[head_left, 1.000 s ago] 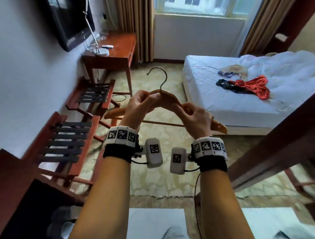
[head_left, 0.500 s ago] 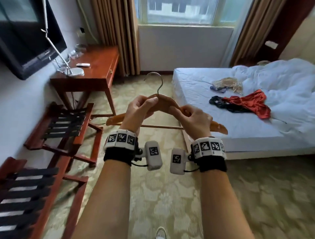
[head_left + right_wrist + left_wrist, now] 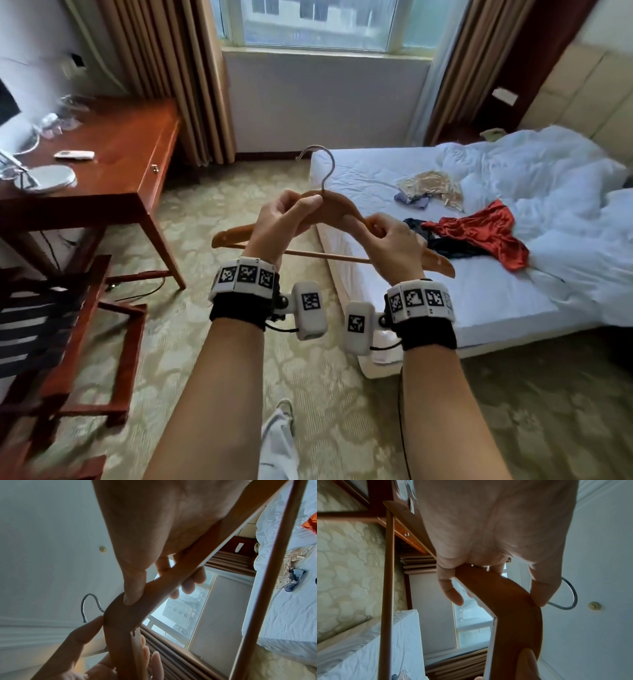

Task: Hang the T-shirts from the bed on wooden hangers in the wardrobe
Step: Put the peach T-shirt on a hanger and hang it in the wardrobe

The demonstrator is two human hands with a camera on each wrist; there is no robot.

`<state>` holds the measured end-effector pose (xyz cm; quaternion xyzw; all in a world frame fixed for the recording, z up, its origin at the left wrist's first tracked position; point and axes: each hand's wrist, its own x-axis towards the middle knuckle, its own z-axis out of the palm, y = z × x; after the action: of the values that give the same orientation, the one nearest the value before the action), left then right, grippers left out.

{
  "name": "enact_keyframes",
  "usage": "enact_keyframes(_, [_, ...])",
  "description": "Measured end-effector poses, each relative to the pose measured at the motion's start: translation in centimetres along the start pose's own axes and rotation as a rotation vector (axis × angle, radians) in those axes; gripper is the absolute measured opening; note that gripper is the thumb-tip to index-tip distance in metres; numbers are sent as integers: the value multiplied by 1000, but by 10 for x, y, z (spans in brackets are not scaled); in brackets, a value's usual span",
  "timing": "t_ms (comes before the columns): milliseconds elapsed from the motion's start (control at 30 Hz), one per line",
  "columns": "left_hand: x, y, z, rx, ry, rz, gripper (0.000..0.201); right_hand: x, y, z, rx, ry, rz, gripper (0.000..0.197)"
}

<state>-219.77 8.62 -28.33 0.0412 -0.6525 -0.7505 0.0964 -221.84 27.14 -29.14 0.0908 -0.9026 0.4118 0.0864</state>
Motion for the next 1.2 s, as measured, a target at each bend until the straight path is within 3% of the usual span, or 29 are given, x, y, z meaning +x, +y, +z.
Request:
enact_keyframes(300, [236, 3, 27, 11, -191, -17, 38, 198, 15, 16, -70, 136, 119, 65])
enact_keyframes(467, [325, -8, 64, 63, -279, -36, 19, 268, 45, 13, -72, 199, 197, 65])
enact_keyframes(601, [395, -24, 98, 51, -339, -59, 23, 329, 79, 9, -111, 231, 257, 61])
enact_keyframes(768, [487, -44, 149, 45, -376, -81, 25, 421, 133, -1, -120, 289, 283, 78])
enact_keyframes(1001, [630, -60, 229, 74, -390, -90, 17, 561, 197, -28, -94, 302, 332, 56])
enact_keyframes(1202, [712, -84, 296, 73, -474, -128, 15, 633, 246, -48, -159, 391, 407, 65])
